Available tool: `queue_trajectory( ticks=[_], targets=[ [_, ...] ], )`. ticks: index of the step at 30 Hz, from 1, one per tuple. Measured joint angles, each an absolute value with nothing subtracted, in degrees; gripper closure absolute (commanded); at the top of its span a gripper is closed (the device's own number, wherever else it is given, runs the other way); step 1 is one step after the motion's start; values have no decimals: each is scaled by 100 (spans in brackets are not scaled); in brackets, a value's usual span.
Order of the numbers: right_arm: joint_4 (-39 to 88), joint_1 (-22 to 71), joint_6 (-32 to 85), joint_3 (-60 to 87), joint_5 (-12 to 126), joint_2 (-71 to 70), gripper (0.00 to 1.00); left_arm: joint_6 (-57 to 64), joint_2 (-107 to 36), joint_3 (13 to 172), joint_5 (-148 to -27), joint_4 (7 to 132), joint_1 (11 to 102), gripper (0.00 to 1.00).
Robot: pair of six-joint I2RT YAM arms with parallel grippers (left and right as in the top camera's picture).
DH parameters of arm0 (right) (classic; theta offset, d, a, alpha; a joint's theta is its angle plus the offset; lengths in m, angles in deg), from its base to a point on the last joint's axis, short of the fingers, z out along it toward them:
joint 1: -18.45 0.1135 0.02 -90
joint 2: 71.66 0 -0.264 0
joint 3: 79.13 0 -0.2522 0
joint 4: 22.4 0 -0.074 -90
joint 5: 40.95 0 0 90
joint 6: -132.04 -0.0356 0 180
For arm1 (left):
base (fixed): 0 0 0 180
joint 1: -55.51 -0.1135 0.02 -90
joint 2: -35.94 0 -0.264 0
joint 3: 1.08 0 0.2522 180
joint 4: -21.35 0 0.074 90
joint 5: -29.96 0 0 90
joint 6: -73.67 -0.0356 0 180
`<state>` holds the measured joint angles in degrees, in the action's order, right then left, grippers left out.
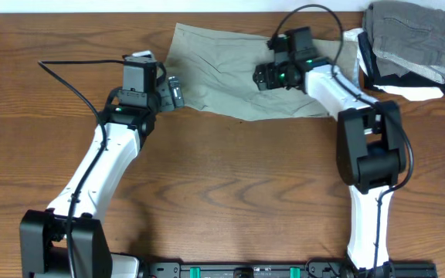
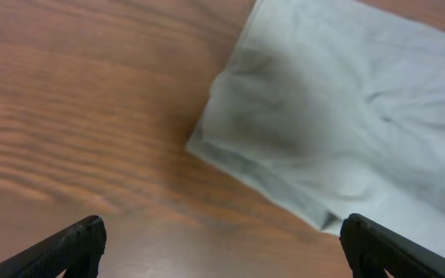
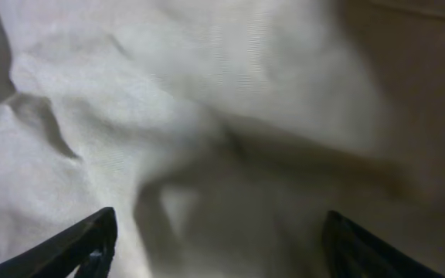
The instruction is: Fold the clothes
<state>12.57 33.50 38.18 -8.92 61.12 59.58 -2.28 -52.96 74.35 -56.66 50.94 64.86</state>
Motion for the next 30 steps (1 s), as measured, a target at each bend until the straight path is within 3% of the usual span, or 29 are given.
queue_trajectory(
  ticks=[15,30],
  targets=[
    [1688,3925,4187,-1018,4718,6070,19,-762,-3611,7435,-5664,5282,6071,2],
    [2763,4924,4627,-1335,4230,6067,13,-764,-3165,7435,-5664,5785,5408,2]
  ],
)
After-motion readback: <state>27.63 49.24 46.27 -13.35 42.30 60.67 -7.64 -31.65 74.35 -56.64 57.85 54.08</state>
